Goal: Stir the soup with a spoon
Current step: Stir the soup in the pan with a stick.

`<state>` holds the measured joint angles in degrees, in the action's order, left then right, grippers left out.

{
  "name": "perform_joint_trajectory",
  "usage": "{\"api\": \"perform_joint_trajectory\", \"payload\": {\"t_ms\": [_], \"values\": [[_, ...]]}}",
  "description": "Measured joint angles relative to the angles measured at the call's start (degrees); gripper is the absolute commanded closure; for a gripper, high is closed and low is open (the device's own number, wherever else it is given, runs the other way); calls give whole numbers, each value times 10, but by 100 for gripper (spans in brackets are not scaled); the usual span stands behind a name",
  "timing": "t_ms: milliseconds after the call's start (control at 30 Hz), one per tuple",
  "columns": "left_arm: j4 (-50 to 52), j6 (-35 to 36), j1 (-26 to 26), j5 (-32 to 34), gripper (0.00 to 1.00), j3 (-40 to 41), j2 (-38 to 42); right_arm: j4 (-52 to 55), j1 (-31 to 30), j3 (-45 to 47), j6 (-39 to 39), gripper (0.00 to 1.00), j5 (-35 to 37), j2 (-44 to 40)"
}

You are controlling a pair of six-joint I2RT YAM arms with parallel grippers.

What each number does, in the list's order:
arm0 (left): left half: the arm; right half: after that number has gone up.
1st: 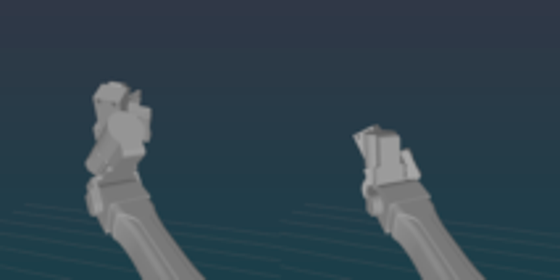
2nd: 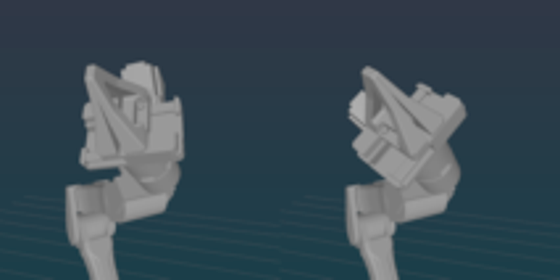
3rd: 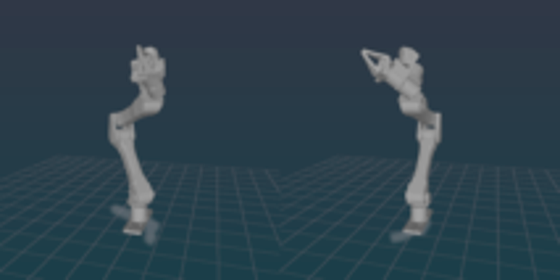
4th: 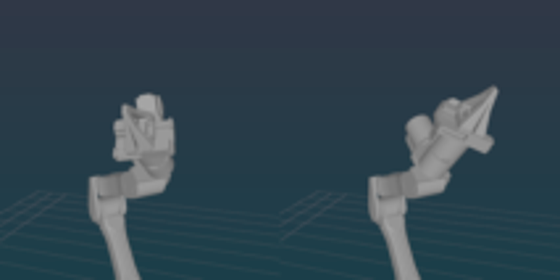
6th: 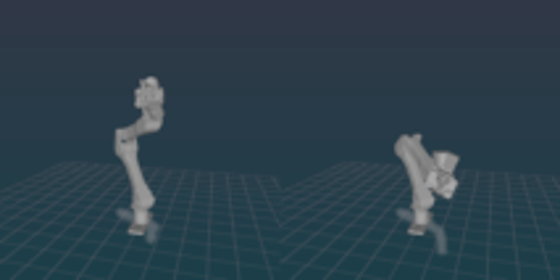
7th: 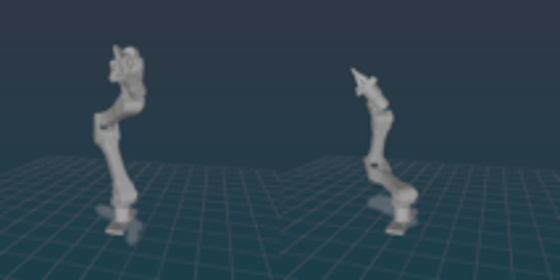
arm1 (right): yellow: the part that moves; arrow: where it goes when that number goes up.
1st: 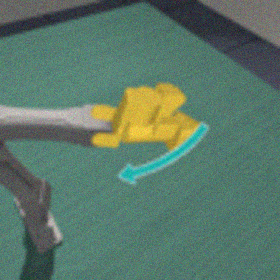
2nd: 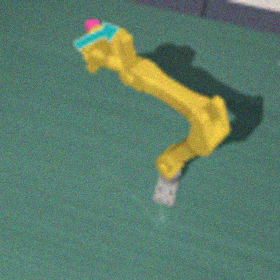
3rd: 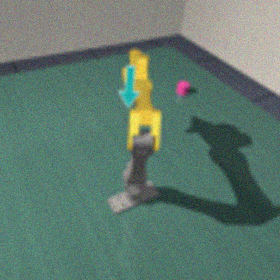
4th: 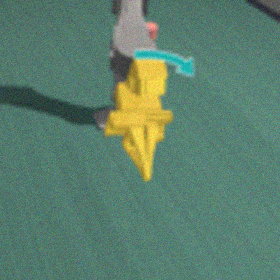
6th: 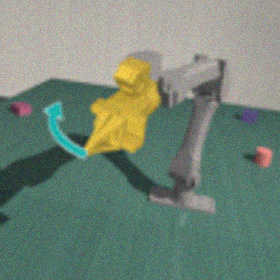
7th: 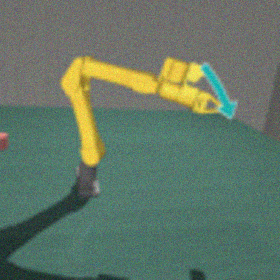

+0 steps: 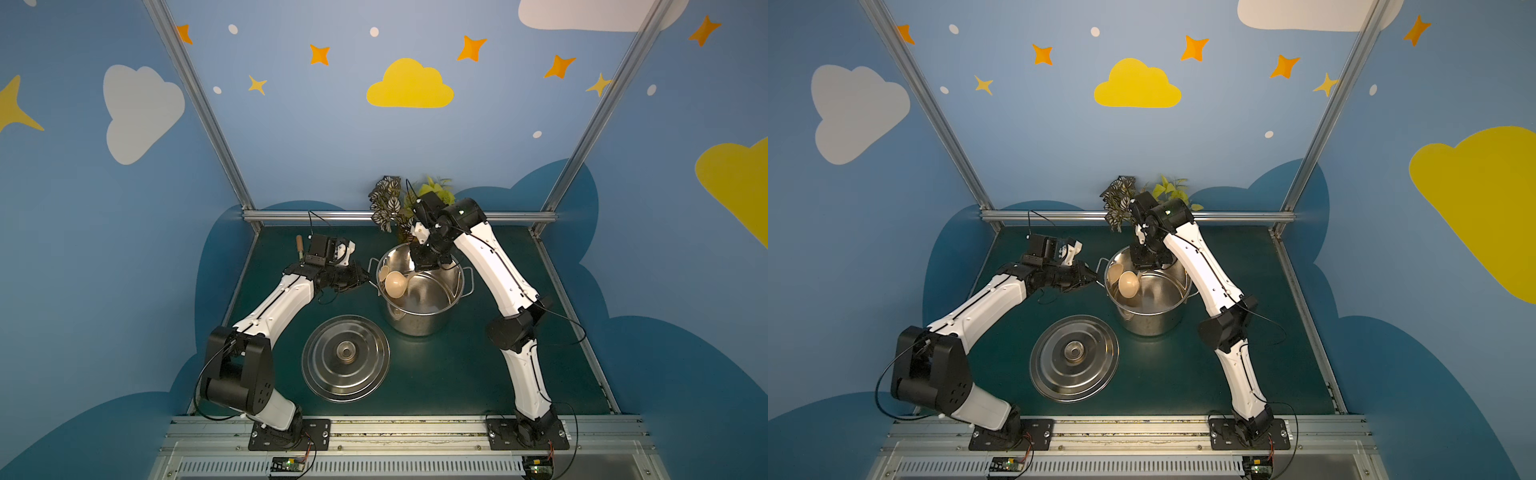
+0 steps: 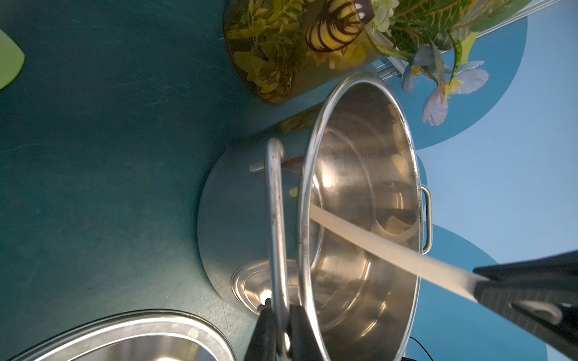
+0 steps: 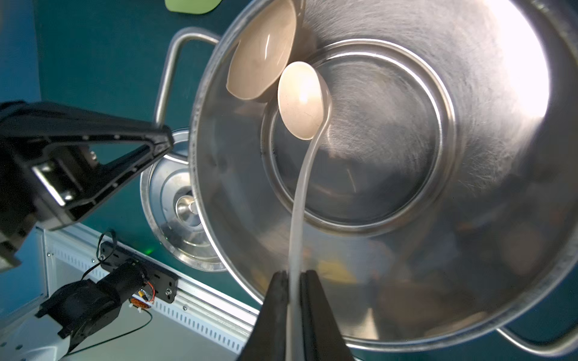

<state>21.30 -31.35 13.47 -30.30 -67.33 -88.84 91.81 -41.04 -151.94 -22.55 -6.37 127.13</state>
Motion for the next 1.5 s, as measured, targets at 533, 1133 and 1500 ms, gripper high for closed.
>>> {"api": "perform_joint_trajectory", "payload": {"t_ms": [533, 1133, 1500], "values": [[0, 0, 0, -2, 95, 0, 0, 0, -68, 228, -22, 100, 65, -165], [-9, -2, 0, -4, 95, 4, 0, 0, 48, 187, -9, 100, 159, -153], [-13, -2, 3, -3, 95, 4, 0, 0, 34, 10, 3, 100, 81, 0]]}}
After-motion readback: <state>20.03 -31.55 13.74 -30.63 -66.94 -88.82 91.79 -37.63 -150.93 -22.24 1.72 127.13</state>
